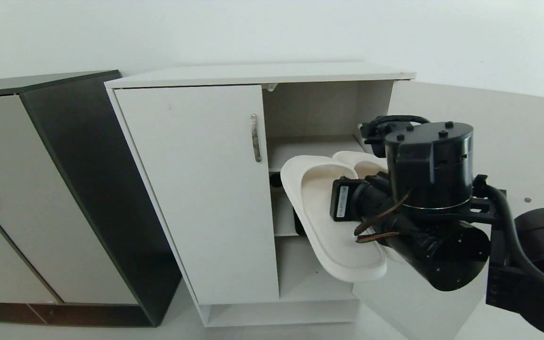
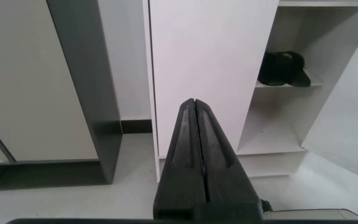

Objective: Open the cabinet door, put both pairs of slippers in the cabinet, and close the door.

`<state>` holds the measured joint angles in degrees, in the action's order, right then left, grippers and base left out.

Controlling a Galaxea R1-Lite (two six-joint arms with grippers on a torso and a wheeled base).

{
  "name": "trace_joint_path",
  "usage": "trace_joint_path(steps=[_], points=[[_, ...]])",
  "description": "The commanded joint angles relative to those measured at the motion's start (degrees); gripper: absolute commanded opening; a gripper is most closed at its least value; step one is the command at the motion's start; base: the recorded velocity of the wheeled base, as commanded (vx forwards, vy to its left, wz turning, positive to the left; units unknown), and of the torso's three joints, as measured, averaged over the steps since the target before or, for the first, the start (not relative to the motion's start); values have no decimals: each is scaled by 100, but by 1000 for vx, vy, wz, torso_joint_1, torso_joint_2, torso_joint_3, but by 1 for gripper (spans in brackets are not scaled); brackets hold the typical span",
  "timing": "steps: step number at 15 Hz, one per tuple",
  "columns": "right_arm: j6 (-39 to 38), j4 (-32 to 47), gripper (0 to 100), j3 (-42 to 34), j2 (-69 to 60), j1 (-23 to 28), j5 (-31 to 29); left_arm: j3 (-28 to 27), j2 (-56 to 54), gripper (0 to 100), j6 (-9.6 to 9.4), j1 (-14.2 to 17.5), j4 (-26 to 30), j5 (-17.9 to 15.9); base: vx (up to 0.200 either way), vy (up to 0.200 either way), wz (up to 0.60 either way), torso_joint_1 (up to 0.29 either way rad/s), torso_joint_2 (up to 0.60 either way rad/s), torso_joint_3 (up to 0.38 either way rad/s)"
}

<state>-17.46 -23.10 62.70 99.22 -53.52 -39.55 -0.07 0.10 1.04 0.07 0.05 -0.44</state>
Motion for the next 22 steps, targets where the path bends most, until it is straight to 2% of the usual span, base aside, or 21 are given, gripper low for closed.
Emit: trace_joint_path(steps=[1, 5, 17, 22], points=[[-3, -28, 0, 138, 370, -10, -150, -1, -1, 0, 2, 10, 4, 0, 0, 0, 0, 0, 0, 0], [14, -19, 0, 138, 590, 43, -229, -1, -1, 0, 2, 1, 4, 0, 0, 0, 0, 0, 0, 0], [67, -45, 0, 208, 695, 43, -247, -1, -1, 0, -7, 1, 4, 0, 200, 0, 0, 3, 4, 6], [67, -45, 0, 199, 792, 52, -229, -1, -1, 0, -7, 10, 4, 0, 0, 0, 0, 0, 0, 0]])
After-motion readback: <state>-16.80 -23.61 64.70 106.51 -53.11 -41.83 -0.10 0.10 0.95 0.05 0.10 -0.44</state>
